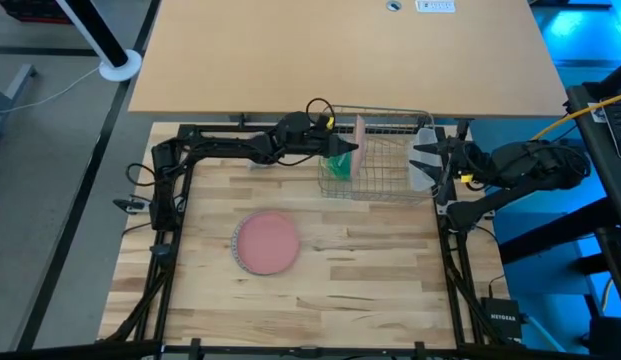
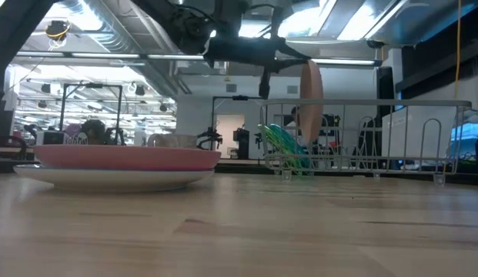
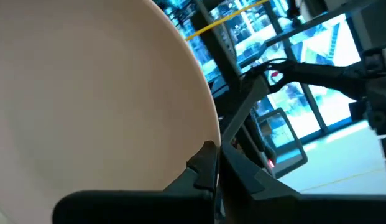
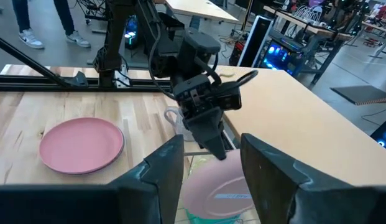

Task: Sort dishes
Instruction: Put the light pink plate into the dish rack

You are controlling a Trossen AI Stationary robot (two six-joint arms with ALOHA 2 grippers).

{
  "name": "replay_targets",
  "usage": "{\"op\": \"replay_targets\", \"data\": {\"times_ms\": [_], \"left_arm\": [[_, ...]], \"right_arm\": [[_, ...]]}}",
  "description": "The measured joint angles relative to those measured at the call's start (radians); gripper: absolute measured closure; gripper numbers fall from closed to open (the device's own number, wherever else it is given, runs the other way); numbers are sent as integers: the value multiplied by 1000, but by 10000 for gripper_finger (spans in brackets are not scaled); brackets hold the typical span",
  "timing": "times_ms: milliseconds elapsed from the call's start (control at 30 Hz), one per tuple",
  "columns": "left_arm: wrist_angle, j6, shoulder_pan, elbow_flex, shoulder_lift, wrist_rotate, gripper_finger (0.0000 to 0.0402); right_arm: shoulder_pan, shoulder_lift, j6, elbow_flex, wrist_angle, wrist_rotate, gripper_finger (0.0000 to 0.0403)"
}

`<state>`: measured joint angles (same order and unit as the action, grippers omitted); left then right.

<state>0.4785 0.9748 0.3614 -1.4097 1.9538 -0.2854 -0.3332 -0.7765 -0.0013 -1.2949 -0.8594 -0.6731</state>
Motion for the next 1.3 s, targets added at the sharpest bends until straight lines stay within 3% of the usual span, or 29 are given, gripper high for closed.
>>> {"op": "replay_targets", "data": {"times_ms": [800, 1300], "left_arm": [[-117, -89, 8, -2, 10, 8, 378], [-194, -146, 67, 3, 16, 20, 308]], "right_arm": [[0, 0, 160, 0, -177, 12, 240], [0, 0, 207, 0, -245, 36, 240]]}}
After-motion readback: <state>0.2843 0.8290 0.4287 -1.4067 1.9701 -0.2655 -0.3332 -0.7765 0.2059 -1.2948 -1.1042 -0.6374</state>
